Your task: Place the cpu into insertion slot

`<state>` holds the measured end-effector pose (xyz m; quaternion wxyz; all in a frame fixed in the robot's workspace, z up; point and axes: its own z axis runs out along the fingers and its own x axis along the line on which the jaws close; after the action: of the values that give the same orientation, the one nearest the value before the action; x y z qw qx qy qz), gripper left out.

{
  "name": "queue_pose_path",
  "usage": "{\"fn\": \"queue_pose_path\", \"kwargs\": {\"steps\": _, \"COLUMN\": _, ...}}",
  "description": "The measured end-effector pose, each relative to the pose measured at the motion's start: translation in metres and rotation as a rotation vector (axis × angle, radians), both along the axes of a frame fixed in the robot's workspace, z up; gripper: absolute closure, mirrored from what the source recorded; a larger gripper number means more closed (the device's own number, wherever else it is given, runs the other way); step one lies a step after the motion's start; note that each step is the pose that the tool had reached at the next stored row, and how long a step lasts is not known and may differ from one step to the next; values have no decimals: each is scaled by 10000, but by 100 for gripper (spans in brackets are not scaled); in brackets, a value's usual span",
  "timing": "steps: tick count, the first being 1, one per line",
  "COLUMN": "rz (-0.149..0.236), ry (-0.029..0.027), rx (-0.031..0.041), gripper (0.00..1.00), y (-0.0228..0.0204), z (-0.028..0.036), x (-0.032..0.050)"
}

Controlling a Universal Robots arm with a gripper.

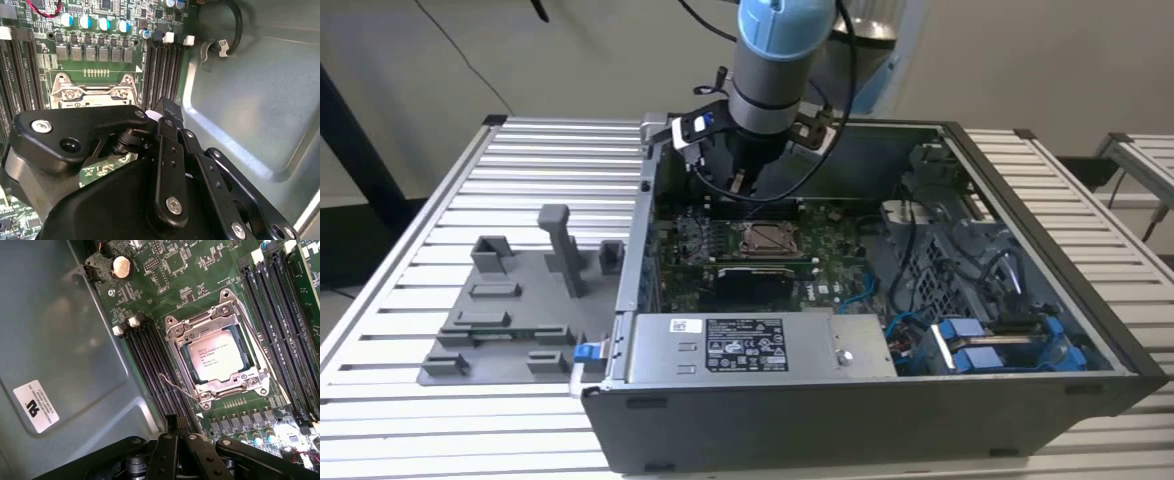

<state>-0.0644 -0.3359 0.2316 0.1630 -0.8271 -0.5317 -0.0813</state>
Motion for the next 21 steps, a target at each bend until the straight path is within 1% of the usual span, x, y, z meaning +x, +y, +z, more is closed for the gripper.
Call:
{"fn": "queue_pose_path", "kwargs": {"steps": 7, "rz": -176, "ry": 0, "rx": -3, "gripper": 89, "y": 0, "z": -126, "x": -25}}
{"fn": "queue_pose_path", "kwargs": {"steps": 11, "rz": -314, "ry": 3, "rx": -19, "gripper": 89, "y": 0, "z": -185, "x": -40}}
{"fn": "queue_pose_path", "kwargs": {"steps": 12, "rz": -332, "ry": 3, "rx": -23, "gripper": 89, "y": 0, "z": -196, "x": -42}}
{"fn": "queue_pose_path", "kwargs": {"steps": 16, "rz": -339, "ry": 3, "rx": -24, "gripper": 89, "y": -5, "z": -204, "x": -42}}
{"fn": "queue_pose_path", "kwargs": {"steps": 19, "rz": -340, "ry": 2, "rx": -24, "gripper": 89, "y": -7, "z": -233, "x": -42}}
{"fn": "queue_pose_path", "kwargs": {"steps": 20, "rz": -340, "ry": -6, "rx": -4, "gripper": 89, "y": -9, "z": -239, "x": -42}}
{"fn": "queue_pose_path", "kwargs": {"steps": 21, "rz": -338, "ry": -28, "rx": 68, "gripper": 89, "y": -10, "z": -242, "x": -42}}
